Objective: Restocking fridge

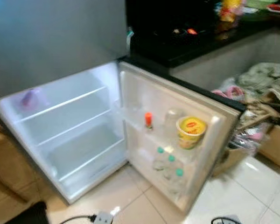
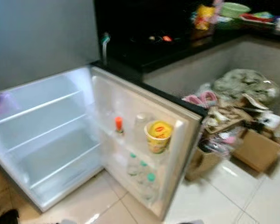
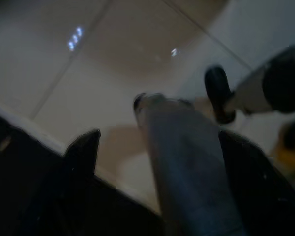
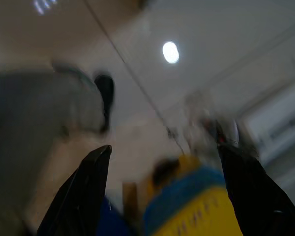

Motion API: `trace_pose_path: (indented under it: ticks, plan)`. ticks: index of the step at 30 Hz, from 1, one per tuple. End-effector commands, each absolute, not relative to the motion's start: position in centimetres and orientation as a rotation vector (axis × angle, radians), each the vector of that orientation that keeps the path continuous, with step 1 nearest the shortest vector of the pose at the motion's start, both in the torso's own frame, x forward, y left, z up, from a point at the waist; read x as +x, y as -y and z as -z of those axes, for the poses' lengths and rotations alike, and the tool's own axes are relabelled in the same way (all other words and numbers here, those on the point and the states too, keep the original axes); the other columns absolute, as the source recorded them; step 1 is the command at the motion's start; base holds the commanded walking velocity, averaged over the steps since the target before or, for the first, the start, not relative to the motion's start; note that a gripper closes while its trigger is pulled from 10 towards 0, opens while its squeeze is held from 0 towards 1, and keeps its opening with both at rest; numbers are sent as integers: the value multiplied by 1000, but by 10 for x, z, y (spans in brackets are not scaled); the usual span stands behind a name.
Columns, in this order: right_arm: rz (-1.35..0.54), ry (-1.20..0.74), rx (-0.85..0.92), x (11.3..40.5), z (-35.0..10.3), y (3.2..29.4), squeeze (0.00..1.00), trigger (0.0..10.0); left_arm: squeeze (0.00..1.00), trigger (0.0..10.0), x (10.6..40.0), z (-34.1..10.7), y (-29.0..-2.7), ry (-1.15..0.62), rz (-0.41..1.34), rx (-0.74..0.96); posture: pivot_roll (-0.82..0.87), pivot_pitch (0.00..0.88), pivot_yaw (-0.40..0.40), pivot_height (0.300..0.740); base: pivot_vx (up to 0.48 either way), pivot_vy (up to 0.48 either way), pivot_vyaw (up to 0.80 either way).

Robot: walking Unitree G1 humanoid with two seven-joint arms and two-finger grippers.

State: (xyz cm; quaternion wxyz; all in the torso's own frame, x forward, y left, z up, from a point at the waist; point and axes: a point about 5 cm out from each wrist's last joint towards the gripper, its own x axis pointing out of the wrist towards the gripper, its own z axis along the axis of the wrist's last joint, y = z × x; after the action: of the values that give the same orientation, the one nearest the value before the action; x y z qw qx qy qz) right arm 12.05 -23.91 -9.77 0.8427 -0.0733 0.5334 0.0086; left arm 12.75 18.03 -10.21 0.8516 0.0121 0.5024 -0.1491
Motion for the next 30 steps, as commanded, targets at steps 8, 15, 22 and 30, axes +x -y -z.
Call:
trace_pose_path:
  ticks: [8, 15, 22, 30]
  plan:
    - [-17, -1109, -146, 126, 97, 237, 0, 10000, 0, 10000, 110, 108, -178, -1127, 326, 13, -60, 49, -24, 740, -303, 0, 0]
    - [-18, -1110, -145, 126, 97, 236, 0, 10000, 0, 10000, 110, 108, -178, -1121, 311, -6, -60, 49, -25, 740, -227, 0, 0]
    - [-9, -1106, -147, 127, 96, 237, 0, 10000, 0, 10000, 112, 107, -184, -1127, 303, -10, -62, 50, -27, 740, 0, 0, 0]
    - [32, -1073, -137, 136, 92, 242, 0, 10000, 0, 10000, 111, 108, -186, -1142, 303, 14, -63, 49, -27, 740, 0, -402, 0]
